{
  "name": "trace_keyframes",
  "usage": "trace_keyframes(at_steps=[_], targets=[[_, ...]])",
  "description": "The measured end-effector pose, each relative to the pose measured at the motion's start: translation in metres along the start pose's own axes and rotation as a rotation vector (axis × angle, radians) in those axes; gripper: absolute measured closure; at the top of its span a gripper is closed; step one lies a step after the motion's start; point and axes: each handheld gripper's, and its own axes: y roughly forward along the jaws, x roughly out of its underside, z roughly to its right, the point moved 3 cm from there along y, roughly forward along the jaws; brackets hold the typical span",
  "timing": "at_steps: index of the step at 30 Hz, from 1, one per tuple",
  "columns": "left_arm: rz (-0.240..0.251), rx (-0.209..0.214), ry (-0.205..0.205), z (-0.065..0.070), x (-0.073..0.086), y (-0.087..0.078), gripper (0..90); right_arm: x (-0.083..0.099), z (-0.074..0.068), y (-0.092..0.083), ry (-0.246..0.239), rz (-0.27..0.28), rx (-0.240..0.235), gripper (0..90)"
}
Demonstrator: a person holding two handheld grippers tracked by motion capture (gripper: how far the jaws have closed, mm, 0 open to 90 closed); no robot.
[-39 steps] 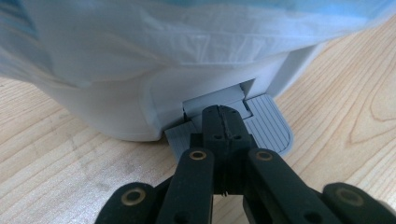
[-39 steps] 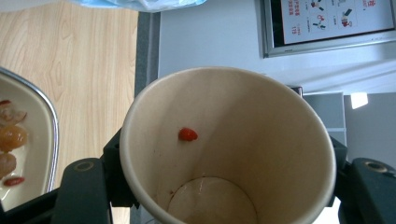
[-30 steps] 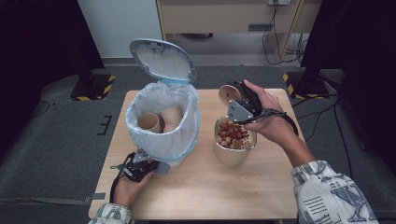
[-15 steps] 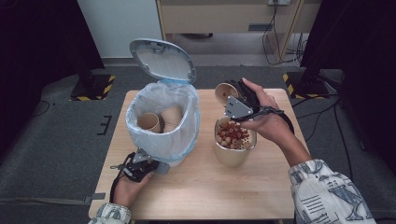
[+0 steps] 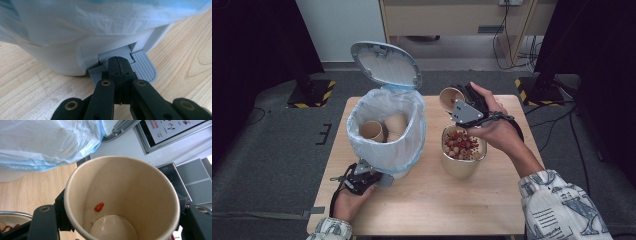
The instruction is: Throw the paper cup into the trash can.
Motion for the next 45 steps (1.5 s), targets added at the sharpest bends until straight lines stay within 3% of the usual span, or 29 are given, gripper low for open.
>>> trace_keyframes(at_steps=[7,20,45], targets=[[0.0,0.0,0.0,0.0,0.0,0.0,90.0,-0.001,0.0,-0.001,-0.004,-0.004,-0.003,30.5],[0.0,0.0,-0.002,0.0,0.0,0.0,90.0,-0.009,0.007,-0.003,0.04,0.013,-0.011,30.4],[0.0,0.0,-0.001,0.0,0.0,0.0,90.0,-0.037,0.018,0.001,0.082,0.054,-0.035,30.3]])
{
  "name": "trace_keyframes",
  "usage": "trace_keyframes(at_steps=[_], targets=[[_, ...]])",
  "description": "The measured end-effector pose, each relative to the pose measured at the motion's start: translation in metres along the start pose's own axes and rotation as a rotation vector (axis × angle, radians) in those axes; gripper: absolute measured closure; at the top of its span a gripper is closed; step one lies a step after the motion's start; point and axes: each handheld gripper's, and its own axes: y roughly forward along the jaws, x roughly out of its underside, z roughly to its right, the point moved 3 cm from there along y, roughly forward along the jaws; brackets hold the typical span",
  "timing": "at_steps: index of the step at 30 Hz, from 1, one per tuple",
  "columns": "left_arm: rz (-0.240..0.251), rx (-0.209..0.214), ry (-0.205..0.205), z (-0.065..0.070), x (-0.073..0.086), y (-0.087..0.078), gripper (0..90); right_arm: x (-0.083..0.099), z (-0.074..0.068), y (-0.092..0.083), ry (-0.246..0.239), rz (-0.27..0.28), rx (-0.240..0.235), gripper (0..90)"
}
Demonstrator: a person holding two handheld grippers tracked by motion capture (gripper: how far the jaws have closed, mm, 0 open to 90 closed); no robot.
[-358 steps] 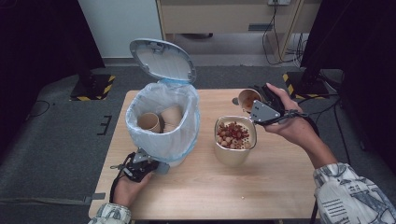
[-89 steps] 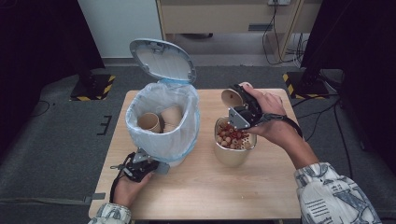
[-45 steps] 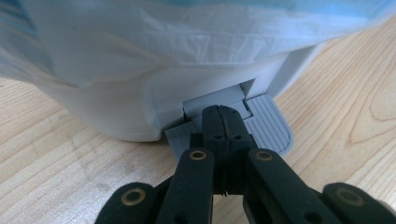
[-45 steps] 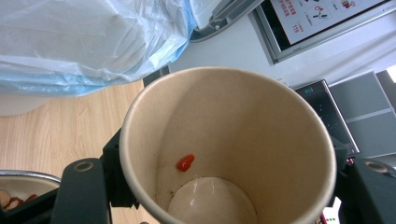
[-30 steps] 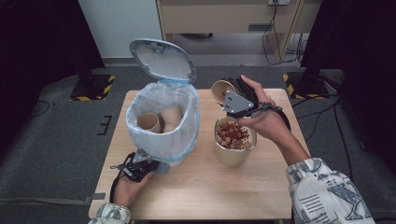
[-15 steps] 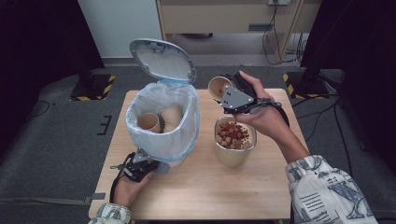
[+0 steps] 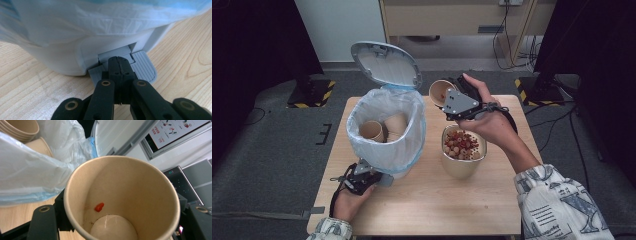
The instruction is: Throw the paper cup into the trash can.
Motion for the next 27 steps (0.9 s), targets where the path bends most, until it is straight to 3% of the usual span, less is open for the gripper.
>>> trace_keyframes(at_steps=[27], targets=[[0.002,0.002,-0.002,0.0,0.0,0.0,90.0,-0.031,0.005,0.008,0.126,0.082,-0.065,29.6]])
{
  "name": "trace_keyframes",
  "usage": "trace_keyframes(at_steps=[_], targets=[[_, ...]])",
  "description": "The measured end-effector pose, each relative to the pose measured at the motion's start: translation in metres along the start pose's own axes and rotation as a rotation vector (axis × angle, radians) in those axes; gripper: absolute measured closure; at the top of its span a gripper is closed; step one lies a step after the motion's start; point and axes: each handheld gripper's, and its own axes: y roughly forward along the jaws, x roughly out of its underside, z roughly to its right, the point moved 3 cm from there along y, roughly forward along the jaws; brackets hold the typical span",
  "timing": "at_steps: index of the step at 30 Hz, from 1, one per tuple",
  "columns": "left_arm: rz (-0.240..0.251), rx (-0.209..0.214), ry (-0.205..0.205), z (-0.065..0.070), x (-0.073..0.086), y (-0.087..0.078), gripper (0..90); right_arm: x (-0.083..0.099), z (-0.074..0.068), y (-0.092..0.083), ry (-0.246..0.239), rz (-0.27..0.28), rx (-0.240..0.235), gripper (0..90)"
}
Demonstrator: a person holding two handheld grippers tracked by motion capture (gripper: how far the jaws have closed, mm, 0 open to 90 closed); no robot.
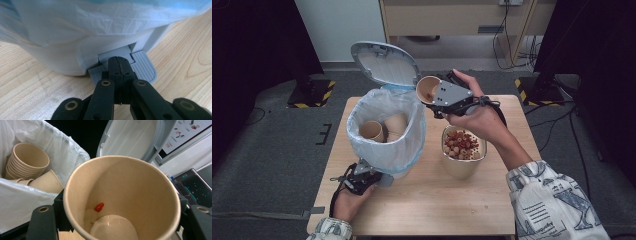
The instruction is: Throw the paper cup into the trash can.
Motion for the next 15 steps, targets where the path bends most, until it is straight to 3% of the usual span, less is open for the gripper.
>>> trace_keyframes(at_steps=[15], targets=[[-0.002,0.0,0.0,0.0,0.0,0.0,90.0,-0.015,-0.005,0.009,0.031,0.025,-0.034,29.2]])
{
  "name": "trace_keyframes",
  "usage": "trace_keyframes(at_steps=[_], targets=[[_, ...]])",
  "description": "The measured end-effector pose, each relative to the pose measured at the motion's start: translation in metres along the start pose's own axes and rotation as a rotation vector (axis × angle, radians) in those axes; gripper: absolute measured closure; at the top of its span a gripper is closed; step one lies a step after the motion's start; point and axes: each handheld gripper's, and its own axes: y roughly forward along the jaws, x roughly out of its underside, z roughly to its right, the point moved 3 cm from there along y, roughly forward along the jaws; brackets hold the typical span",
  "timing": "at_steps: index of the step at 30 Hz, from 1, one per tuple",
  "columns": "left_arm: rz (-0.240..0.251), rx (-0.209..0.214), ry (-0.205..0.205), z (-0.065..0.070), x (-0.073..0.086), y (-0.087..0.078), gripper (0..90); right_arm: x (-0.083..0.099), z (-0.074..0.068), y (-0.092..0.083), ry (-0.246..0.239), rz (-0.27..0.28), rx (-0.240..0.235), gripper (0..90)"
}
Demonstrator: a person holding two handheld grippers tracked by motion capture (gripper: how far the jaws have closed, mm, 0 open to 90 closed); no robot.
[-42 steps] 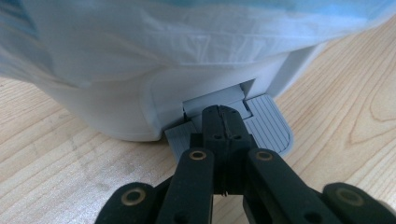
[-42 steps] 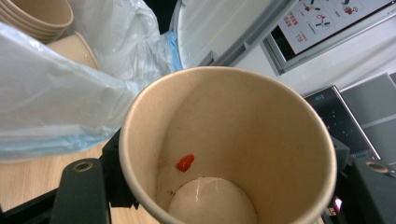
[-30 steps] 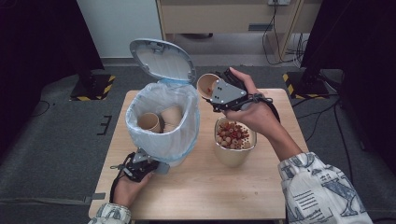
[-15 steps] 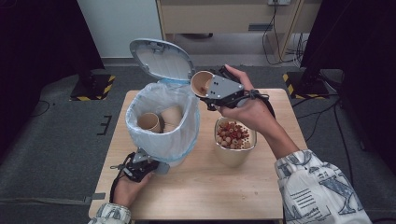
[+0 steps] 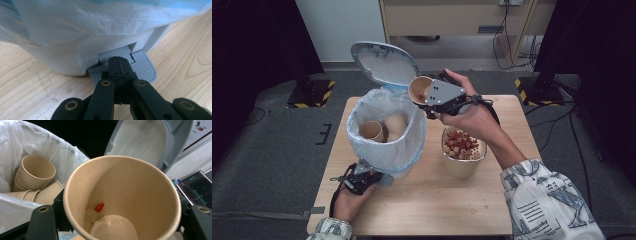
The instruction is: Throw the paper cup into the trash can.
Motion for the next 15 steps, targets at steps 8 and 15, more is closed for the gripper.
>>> trace_keyframes(at_steps=[8,15], targets=[[0.0,0.001,0.0,0.0,0.0,0.0,90.0,-0.012,-0.005,0.011,0.022,0.025,-0.034,29.0],[0.002,0.002,-0.001,0.0,0.0,0.0,90.0,-0.018,-0.014,0.026,0.043,0.034,-0.071,28.8]])
